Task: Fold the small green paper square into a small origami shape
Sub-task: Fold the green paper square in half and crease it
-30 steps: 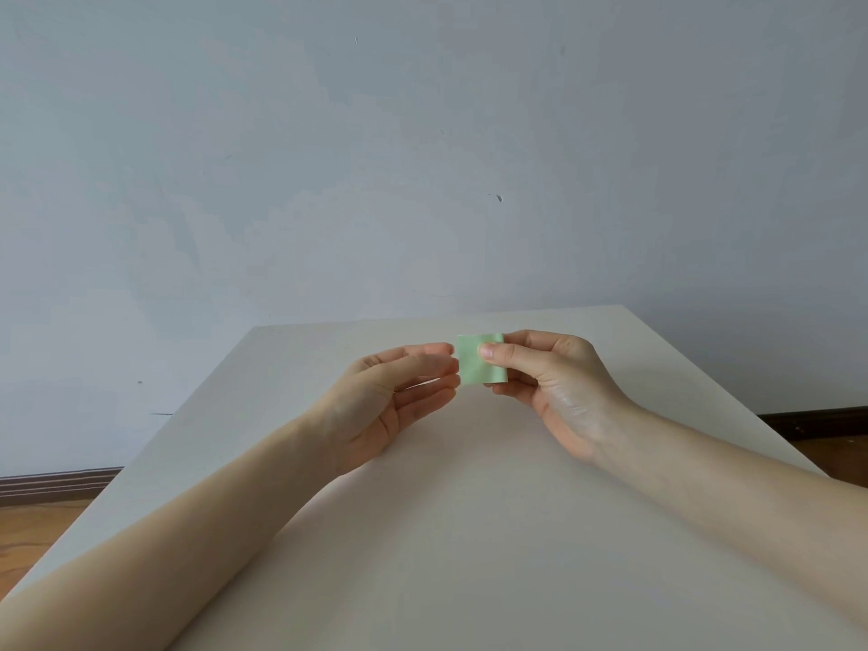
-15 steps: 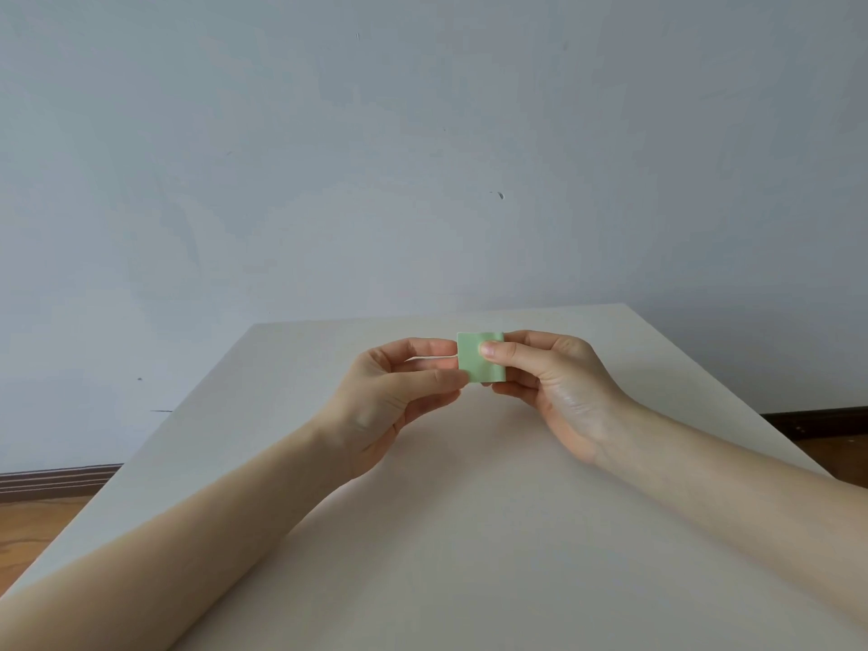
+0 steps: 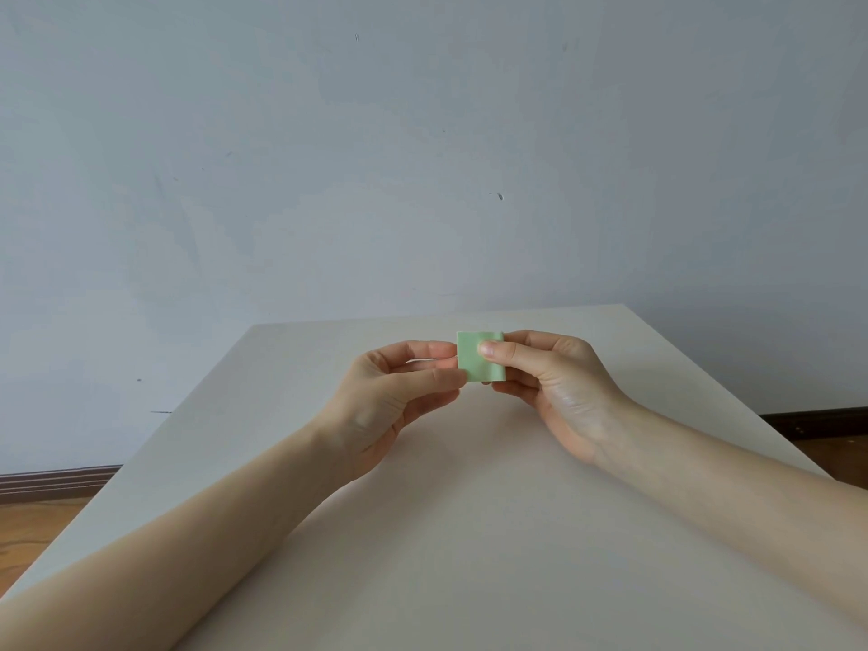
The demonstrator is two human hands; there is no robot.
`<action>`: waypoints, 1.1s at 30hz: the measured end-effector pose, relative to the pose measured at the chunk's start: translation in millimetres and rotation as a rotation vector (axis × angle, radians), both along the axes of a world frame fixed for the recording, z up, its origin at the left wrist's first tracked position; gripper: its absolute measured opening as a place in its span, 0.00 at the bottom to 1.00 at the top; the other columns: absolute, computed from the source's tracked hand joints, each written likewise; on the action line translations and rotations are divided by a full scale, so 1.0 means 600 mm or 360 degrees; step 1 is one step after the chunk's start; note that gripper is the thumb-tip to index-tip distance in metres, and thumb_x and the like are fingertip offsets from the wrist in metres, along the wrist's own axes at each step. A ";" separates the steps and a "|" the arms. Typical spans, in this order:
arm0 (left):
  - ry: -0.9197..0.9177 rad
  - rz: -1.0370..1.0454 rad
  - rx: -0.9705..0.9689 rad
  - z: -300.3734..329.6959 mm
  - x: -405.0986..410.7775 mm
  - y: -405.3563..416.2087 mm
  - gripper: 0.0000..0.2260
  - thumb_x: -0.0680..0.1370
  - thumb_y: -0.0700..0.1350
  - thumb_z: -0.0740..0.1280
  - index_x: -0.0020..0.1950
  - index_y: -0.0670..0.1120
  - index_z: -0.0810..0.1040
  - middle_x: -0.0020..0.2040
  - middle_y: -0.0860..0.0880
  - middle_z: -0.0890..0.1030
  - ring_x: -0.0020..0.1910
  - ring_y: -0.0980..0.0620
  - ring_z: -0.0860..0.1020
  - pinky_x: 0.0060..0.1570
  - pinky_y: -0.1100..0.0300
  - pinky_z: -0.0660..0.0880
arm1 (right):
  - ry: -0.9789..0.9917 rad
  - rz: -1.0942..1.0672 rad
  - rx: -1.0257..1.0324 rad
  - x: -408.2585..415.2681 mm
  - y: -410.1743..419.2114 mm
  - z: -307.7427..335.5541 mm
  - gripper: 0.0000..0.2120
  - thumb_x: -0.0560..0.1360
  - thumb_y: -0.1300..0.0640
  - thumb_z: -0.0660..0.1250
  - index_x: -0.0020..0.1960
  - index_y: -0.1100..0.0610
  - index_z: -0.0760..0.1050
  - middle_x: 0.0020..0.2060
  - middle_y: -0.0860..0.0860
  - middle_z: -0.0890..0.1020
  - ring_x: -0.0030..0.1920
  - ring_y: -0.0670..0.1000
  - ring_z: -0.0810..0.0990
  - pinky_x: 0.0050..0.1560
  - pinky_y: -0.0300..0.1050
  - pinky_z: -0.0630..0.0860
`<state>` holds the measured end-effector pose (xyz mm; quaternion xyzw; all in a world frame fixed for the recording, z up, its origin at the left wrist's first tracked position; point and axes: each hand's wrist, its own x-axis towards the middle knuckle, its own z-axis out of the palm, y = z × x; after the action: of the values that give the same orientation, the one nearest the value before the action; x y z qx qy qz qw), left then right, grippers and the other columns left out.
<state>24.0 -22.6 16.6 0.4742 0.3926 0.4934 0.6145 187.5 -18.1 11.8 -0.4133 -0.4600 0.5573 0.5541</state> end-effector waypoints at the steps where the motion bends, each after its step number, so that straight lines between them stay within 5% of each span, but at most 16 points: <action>1: -0.0006 0.0003 -0.0002 0.000 0.000 0.000 0.08 0.70 0.29 0.69 0.41 0.42 0.80 0.37 0.47 0.83 0.36 0.56 0.82 0.40 0.66 0.79 | 0.0006 -0.0001 0.0000 0.000 0.000 0.000 0.04 0.69 0.63 0.71 0.43 0.61 0.80 0.40 0.53 0.84 0.40 0.49 0.82 0.40 0.37 0.76; 20: -0.0001 0.0025 -0.0048 0.000 0.003 -0.001 0.07 0.70 0.31 0.70 0.40 0.43 0.80 0.36 0.47 0.83 0.35 0.56 0.82 0.39 0.67 0.79 | 0.0002 -0.0025 0.0027 0.001 0.002 -0.003 0.02 0.68 0.64 0.71 0.41 0.62 0.80 0.39 0.54 0.84 0.39 0.49 0.81 0.41 0.38 0.76; 26: 0.0056 0.0058 0.0031 0.000 0.003 -0.005 0.13 0.70 0.29 0.69 0.32 0.43 0.72 0.39 0.45 0.84 0.37 0.54 0.83 0.38 0.66 0.78 | -0.0023 -0.0050 0.0045 0.001 0.004 -0.005 0.03 0.68 0.64 0.72 0.42 0.63 0.80 0.40 0.55 0.84 0.41 0.52 0.81 0.43 0.39 0.76; 33: 0.0216 0.0156 0.0191 0.001 0.009 -0.010 0.11 0.70 0.29 0.69 0.40 0.45 0.82 0.35 0.50 0.83 0.36 0.55 0.80 0.39 0.68 0.77 | -0.0036 -0.0059 0.0040 0.001 0.004 -0.005 0.05 0.68 0.64 0.72 0.43 0.65 0.80 0.43 0.58 0.84 0.42 0.53 0.81 0.46 0.41 0.77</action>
<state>29.3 -28.7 17.0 0.5225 0.4258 0.5123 0.5322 188.1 -15.5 8.8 -0.4210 -0.4656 0.5364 0.5641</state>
